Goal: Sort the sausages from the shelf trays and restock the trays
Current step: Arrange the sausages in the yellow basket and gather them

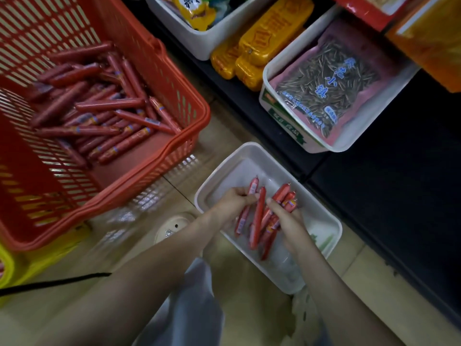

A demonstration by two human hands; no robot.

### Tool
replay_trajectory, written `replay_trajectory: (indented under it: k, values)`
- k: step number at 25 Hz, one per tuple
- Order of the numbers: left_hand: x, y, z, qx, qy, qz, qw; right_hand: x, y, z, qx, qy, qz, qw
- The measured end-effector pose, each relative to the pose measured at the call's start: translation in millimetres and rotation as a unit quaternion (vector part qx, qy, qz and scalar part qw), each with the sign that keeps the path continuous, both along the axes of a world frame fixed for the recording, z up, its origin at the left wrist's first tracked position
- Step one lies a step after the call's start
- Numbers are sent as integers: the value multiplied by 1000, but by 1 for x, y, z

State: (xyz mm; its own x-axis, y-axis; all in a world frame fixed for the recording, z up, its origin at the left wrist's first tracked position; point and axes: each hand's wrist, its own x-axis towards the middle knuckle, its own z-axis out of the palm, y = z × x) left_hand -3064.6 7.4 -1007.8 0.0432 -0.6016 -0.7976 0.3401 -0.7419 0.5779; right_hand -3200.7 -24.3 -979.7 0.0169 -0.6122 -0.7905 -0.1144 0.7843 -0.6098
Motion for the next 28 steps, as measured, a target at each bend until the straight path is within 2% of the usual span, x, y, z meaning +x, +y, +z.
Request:
replay_trajectory:
  k: [2, 5, 7, 9, 10, 12, 13, 15, 17, 18, 19, 20, 22, 25, 26, 28]
  values:
    - [-3, 0, -3, 11, 52, -21, 998, 5, -1, -2, -3, -34, -9, 999]
    - [2, 1, -10, -21, 19, -96, 995, 8, -3, -5, 5, -43, -2, 999]
    - [5, 1, -9, -54, -50, -170, 983, 10, -2, -9, 10, -26, 14, 999]
    - [8, -2, -5, -75, -188, -246, 948, 11, 0, -15, -6, 3, 21, 1000]
    - [8, -4, -3, -83, -264, -276, 920, 11, 0, -20, -21, 13, 33, 999]
    - [9, -6, 3, -98, -360, -329, 867, 10, 2, -28, -40, 39, 82, 995]
    - [9, -7, 4, -101, -401, -374, 830, 8, 4, -33, -48, 90, 112, 988]
    - [8, 2, 9, -104, -499, -468, 722, 2, 10, -44, -73, 237, 158, 956]
    - [11, 13, 8, -131, -590, -508, 614, -3, 20, -45, -57, 337, 152, 927]
    - [16, 17, 6, -139, -623, -513, 575, -5, 25, -46, -28, 371, 142, 917]
    - [21, 21, 3, -128, -641, -510, 559, -6, 29, -46, 9, 393, 132, 910]
    - [28, 23, 3, -98, -642, -503, 570, -8, 31, -48, 38, 393, 118, 911]
    - [38, 20, 5, -46, -616, -476, 626, -8, 30, -56, 53, 342, 90, 934]
    - [36, 26, 12, -48, -579, -444, 682, 1, 33, -66, 5, 257, 50, 965]
    - [32, 31, 13, -48, -575, -446, 684, 7, 32, -64, -22, 228, 39, 973]
    - [23, 42, 12, -47, -599, -469, 648, 22, 28, -57, -71, 140, 57, 986]
